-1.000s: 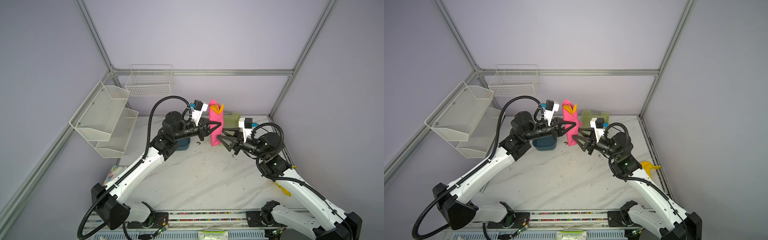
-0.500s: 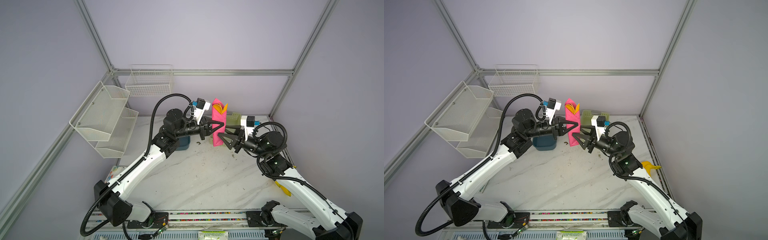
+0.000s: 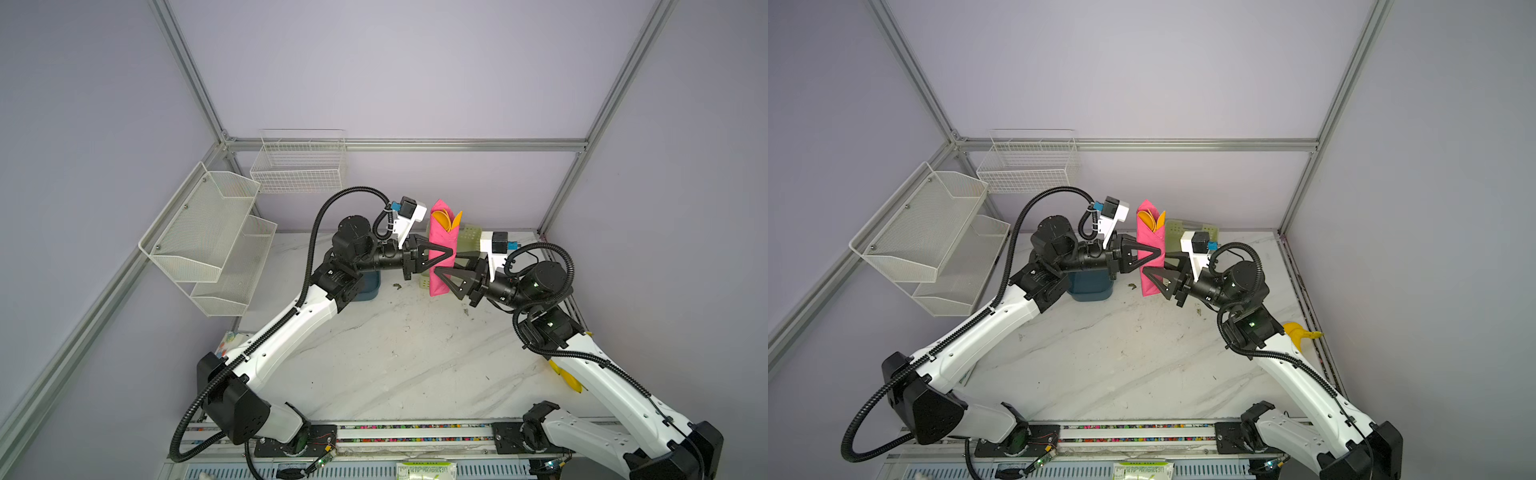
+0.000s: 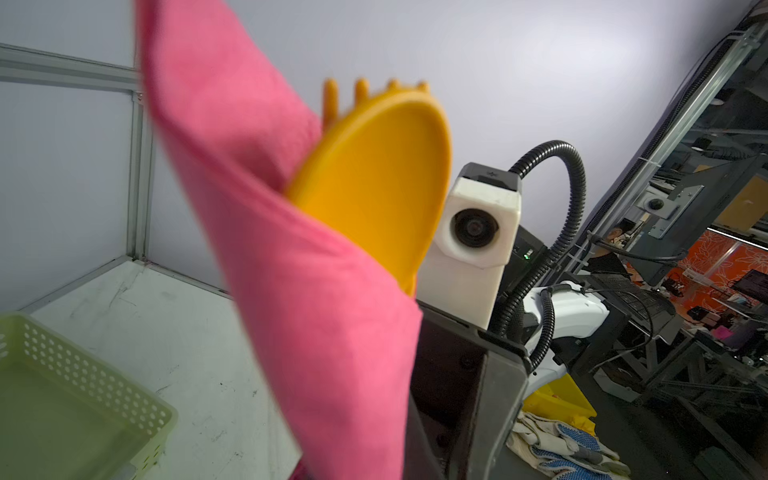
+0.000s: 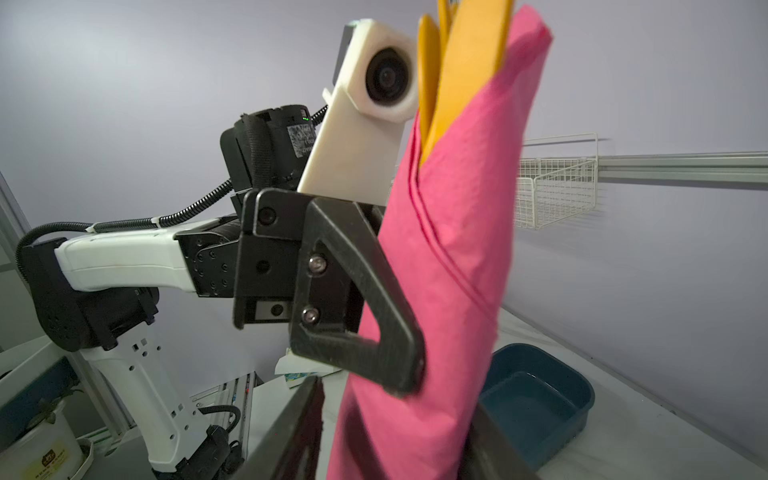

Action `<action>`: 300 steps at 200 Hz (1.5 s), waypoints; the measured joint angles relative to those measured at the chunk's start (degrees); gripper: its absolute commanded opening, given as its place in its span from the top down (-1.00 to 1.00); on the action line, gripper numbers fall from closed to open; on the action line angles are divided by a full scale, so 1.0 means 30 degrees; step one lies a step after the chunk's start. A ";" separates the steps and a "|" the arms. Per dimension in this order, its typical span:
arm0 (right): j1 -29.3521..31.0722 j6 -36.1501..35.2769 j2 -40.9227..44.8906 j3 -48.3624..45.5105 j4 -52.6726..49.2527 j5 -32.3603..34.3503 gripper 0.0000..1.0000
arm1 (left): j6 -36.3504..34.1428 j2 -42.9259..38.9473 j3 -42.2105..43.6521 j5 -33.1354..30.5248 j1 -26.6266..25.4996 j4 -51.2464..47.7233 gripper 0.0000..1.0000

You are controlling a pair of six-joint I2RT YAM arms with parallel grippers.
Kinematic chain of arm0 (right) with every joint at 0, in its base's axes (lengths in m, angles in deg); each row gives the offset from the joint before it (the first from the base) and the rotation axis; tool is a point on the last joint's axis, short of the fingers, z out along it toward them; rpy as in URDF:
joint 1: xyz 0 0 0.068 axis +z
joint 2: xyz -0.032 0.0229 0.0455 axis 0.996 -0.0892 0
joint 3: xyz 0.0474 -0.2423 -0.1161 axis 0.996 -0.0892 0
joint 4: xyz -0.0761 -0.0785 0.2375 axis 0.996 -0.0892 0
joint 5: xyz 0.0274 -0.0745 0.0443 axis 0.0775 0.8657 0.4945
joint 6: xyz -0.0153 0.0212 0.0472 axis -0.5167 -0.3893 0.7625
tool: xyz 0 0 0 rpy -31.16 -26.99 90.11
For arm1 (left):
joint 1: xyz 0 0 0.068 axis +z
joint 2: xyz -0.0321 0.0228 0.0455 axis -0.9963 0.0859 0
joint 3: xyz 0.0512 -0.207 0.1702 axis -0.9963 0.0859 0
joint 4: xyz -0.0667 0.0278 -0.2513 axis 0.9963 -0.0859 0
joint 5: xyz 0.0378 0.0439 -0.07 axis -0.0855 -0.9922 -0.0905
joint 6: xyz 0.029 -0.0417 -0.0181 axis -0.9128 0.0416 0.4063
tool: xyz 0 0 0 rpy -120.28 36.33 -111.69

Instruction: Place the utensils on the paper napkin and roll it up

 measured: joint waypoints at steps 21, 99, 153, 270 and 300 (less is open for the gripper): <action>-0.0007 0.0124 -0.0036 0.0007 0.0022 -0.0328 0.16 | 0.0153 0.0000 0.0000 0.0386 0.0000 0.0153 1.00; -0.0044 0.0641 -0.0022 0.0350 0.0000 -0.1166 0.70 | 0.0291 0.0000 0.0000 0.1581 -0.0007 0.1282 0.97; 0.0051 0.0758 0.0189 0.0736 0.0015 -0.1508 0.91 | -0.0874 -0.0780 0.0000 0.1413 -0.0182 0.1129 0.56; 0.0080 -0.0692 0.0889 0.0823 -0.0029 -0.0867 0.94 | -0.0838 -0.1523 0.0000 0.0423 -0.0219 0.0656 -0.30; 0.0073 -0.0605 0.0794 0.0823 0.0197 -0.1311 0.94 | -0.0364 -0.0831 0.0000 0.1246 -0.0342 0.0860 -0.30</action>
